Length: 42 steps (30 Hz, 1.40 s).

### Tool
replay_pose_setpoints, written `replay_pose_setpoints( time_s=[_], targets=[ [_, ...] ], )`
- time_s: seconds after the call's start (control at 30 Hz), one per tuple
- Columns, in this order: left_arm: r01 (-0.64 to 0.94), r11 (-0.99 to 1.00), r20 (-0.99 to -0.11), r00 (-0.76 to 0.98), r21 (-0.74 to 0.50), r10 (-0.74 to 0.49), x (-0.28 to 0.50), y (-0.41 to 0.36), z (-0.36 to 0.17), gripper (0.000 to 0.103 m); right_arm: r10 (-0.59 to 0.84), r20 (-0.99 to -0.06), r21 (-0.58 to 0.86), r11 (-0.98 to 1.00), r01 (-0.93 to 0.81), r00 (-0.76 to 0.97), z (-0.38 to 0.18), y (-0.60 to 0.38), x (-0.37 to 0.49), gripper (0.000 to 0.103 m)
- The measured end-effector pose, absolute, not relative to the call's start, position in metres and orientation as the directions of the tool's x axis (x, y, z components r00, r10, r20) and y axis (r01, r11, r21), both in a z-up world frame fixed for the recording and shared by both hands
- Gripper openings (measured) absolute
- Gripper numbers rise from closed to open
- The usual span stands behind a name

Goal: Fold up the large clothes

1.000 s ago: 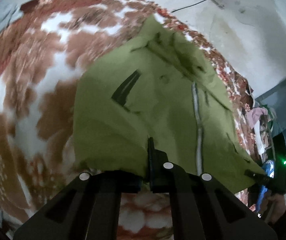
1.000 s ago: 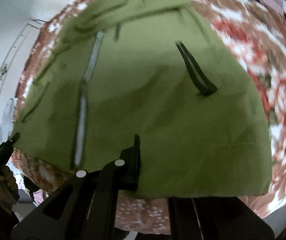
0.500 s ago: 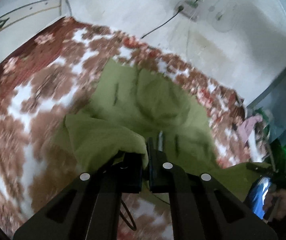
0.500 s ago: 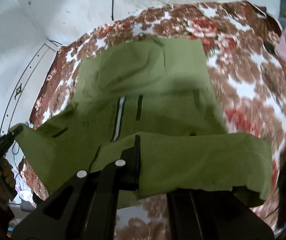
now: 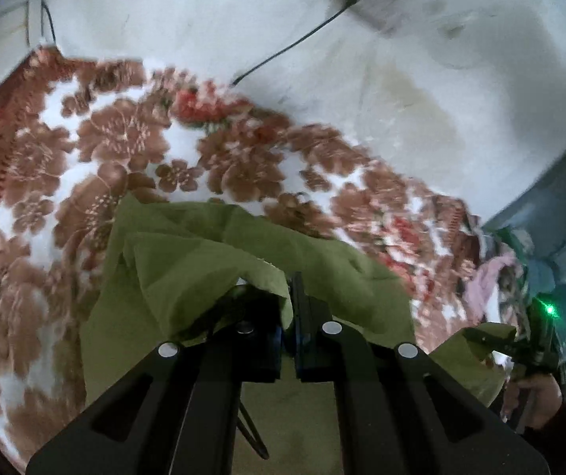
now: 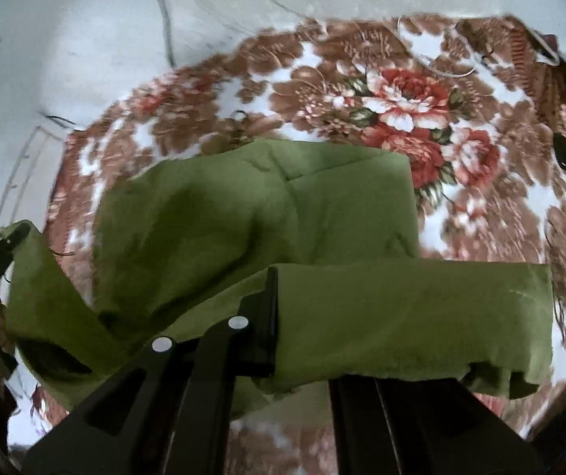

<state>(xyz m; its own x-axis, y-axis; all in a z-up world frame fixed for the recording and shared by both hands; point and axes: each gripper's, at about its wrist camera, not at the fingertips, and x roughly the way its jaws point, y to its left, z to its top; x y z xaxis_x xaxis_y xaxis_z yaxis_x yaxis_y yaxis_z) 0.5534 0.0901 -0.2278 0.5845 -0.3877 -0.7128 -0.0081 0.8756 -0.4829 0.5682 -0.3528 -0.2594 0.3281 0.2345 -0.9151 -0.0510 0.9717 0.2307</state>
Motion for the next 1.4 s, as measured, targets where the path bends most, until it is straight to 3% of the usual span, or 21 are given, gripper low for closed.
replay_pose_setpoints(
  time_s=[0.27, 0.37, 0.43, 0.5, 0.53, 0.57, 0.6, 0.73, 0.83, 0.9, 1.0, 1.23, 1.3, 1.4],
  targets=[
    [-0.124, 0.918, -0.845, 0.452, -0.377, -0.287, 0.677, 0.113, -0.318, 0.005, 0.182, -0.967, 0.181, 0.983, -0.025, 0.177, -0.360, -0.348, 0.700, 0.007],
    [-0.138, 0.923, -0.860, 0.433, -0.358, -0.269, 0.698, 0.120, -0.343, 0.007, 0.168, -0.972, 0.164, 0.986, -0.038, 0.167, -0.373, -0.343, 0.718, 0.014],
    [-0.158, 0.911, -0.857, 0.430, -0.381, -0.284, 0.707, 0.128, -0.357, 0.017, 0.162, -0.973, 0.154, 0.986, -0.058, 0.166, -0.378, -0.341, 0.725, 0.020],
    [-0.158, 0.891, -0.839, 0.438, -0.425, -0.322, 0.714, 0.131, -0.364, 0.059, 0.177, -0.971, 0.168, 0.984, -0.066, 0.162, -0.380, -0.343, 0.729, 0.034],
    [-0.156, 0.890, -0.832, 0.452, -0.429, -0.322, 0.716, 0.132, -0.363, 0.066, 0.167, -0.970, 0.160, 0.986, -0.058, 0.178, -0.377, -0.346, 0.731, 0.075],
    [-0.153, 0.891, -0.828, 0.461, -0.428, -0.319, 0.718, 0.132, -0.362, 0.071, 0.148, -0.967, 0.142, 0.989, -0.045, 0.207, -0.370, -0.350, 0.732, 0.096],
    [-0.152, 0.894, -0.828, 0.465, -0.422, -0.312, 0.721, 0.133, -0.359, 0.074, 0.159, -0.962, 0.155, 0.987, -0.038, 0.220, -0.366, -0.353, 0.735, 0.099],
    [-0.141, 0.908, -0.830, 0.479, -0.394, -0.286, 0.728, 0.133, -0.341, 0.074, 0.169, -0.952, 0.171, 0.985, -0.015, 0.256, -0.346, -0.374, 0.741, 0.098],
    [-0.066, 0.950, -0.800, 0.559, -0.304, -0.217, 0.713, 0.127, -0.304, 0.076, 0.188, -0.925, 0.200, 0.980, 0.003, 0.331, -0.325, -0.381, 0.727, 0.098],
    [-0.015, 0.967, -0.770, 0.609, -0.254, -0.193, 0.694, 0.120, -0.282, 0.084, 0.198, -0.902, 0.207, 0.978, -0.017, 0.383, -0.314, -0.375, 0.709, 0.098],
    [0.082, 0.977, -0.756, 0.622, -0.196, -0.203, 0.662, 0.100, -0.267, 0.088, 0.182, -0.870, 0.150, 0.983, -0.105, 0.458, -0.302, -0.343, 0.678, 0.098],
    [0.184, 0.974, -0.811, 0.546, -0.130, -0.211, 0.605, 0.036, -0.322, 0.090, 0.195, -0.862, 0.095, 0.969, -0.228, 0.469, -0.339, -0.216, 0.631, 0.098],
    [0.188, 0.973, -0.817, 0.536, -0.130, -0.213, 0.602, 0.022, -0.341, 0.090, 0.112, -0.862, -0.001, 0.975, -0.224, 0.494, -0.358, -0.185, 0.635, 0.098],
    [0.192, 0.981, -0.825, 0.553, -0.010, -0.117, 0.612, 0.005, -0.366, 0.090, -0.002, -0.848, -0.143, 0.964, -0.225, 0.530, -0.379, -0.166, 0.651, 0.098]
  ],
)
